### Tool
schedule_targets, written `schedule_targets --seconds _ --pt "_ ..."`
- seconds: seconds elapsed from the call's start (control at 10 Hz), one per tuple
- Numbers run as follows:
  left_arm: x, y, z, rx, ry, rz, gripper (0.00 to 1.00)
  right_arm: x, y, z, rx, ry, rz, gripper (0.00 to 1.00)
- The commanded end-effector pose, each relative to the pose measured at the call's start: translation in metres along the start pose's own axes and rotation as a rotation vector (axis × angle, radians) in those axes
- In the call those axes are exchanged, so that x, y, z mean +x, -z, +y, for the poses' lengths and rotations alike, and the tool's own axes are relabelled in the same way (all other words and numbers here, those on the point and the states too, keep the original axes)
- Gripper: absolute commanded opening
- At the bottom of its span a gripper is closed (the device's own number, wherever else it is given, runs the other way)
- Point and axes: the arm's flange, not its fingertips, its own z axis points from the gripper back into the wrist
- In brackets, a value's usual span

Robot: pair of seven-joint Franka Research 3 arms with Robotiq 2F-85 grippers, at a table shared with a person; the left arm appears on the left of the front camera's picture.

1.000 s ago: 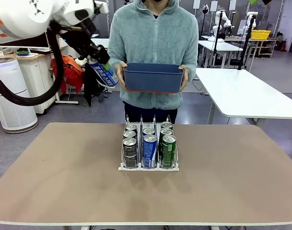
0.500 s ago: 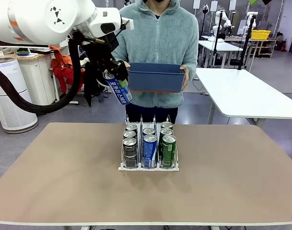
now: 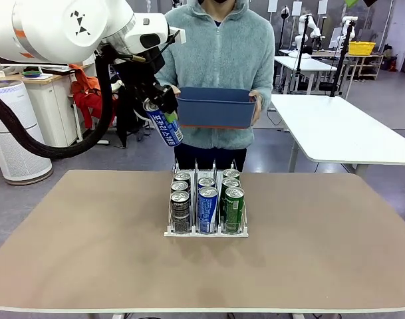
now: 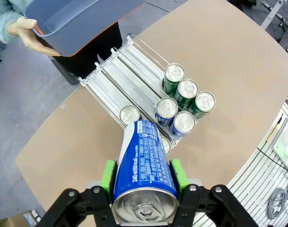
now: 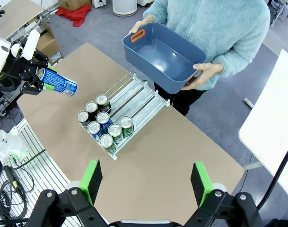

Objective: Fill the beverage cans into the dispenser.
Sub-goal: Place the picked Ionic drink in the line of the Automatic Can Dispenser with the same cans.

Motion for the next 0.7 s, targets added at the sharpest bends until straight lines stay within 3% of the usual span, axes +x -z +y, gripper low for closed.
schedule_targets --seconds 0.0,0.1,0.6 --pt "0.001 -0.004 0.002 0.013 -0.003 -0.011 0.57 -0.001 0.000 0.001 -0.003 -0.001 0.001 1.00" --pt "0.000 0.000 0.000 0.000 0.000 0.000 0.57 -0.001 0.000 0.001 -0.003 -0.001 0.001 1.00" --pt "-0.013 0.024 -0.085 0.036 -0.067 0.030 0.57 -0.001 0.000 0.001 -0.003 -0.001 0.001 1.00"
